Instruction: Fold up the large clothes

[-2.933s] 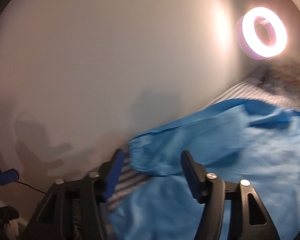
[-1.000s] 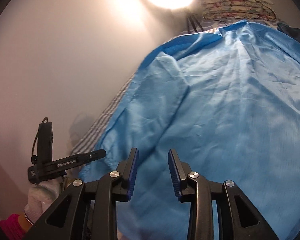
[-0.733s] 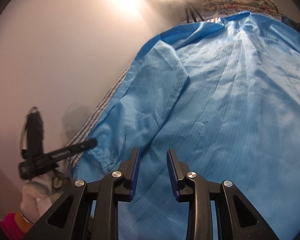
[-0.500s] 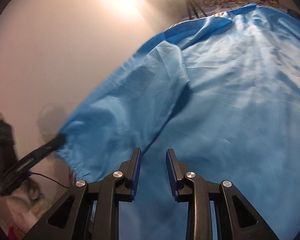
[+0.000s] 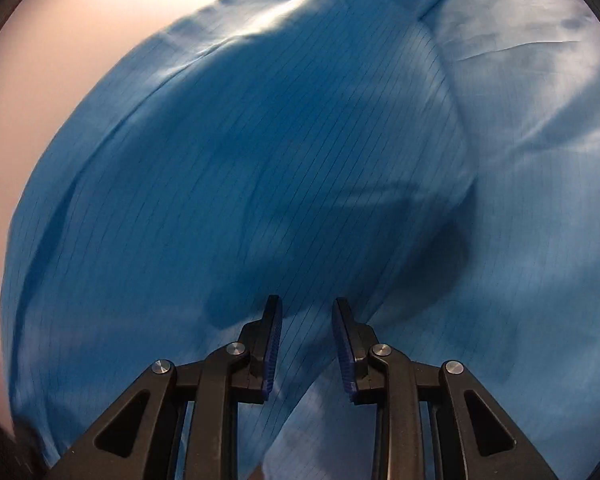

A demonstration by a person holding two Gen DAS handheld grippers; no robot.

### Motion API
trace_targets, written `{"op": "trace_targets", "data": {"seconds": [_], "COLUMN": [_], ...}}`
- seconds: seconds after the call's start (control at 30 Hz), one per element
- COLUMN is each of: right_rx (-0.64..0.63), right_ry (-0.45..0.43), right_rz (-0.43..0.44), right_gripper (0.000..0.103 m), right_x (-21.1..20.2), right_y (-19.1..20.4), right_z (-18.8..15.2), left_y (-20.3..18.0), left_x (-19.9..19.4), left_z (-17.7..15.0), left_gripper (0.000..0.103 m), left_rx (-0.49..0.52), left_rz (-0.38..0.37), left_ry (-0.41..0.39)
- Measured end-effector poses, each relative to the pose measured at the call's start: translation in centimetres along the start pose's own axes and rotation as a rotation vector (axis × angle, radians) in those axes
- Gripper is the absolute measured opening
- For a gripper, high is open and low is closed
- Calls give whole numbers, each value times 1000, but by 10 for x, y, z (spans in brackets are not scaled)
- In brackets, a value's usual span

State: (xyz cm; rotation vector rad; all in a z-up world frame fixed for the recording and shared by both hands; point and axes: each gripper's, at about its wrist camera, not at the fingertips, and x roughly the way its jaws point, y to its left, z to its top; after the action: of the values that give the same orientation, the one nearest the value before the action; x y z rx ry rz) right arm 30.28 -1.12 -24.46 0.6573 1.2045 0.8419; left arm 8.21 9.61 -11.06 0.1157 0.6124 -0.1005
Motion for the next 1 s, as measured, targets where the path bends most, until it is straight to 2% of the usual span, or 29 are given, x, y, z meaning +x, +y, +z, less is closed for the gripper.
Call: {"op": "trace_targets", "data": {"seconds": [0.2, 0.3, 0.37, 0.4, 0.43, 0.5, 0.53, 0.63, 0.73, 0.83, 1.0], "right_rx": [-4, -16, -35, -38, -40, -49, -63, -116, -193, -275, -396], "right_ry": [-140, -196, -221, -228, -234, -240, -240, -230, -204, -158, -60], "right_rz": [-123, -161, -195, -216, -233, -272, -286, -291, -297, -297, -328], "right_gripper": [33, 41, 41, 41, 41, 41, 41, 41, 41, 41, 41], "right_x": [-110, -162, -190, -201, -209, -225, -230, -242, -235, -207, -160], "right_y": [-48, -64, -67, -70, -71, -74, -73, -62, -35, -5, 27], "right_z": [-18, -16, -12, -10, -9, -7, -8, -3, 6, 5, -3], "left_y": [-66, -92, -101, -101, -100, -91, -82, -43, -5, 18, 15], "left_x": [0, 7, 8, 4, 0, -8, -13, -15, -2, 16, 34], "left_z": [-52, -78, -93, -98, -100, -102, -102, -103, -112, -127, -139], "left_gripper": [0, 1, 9, 18, 31, 47, 49, 49, 49, 49, 49], "left_rx": [219, 276, 285, 271, 250, 176, 113, -76, -232, -349, -448], "left_rz": [-107, -168, -195, -216, -228, -232, -231, -183, -122, -135, -188], "left_ry": [109, 194, 256, 274, 279, 272, 263, 253, 262, 302, 313]}}
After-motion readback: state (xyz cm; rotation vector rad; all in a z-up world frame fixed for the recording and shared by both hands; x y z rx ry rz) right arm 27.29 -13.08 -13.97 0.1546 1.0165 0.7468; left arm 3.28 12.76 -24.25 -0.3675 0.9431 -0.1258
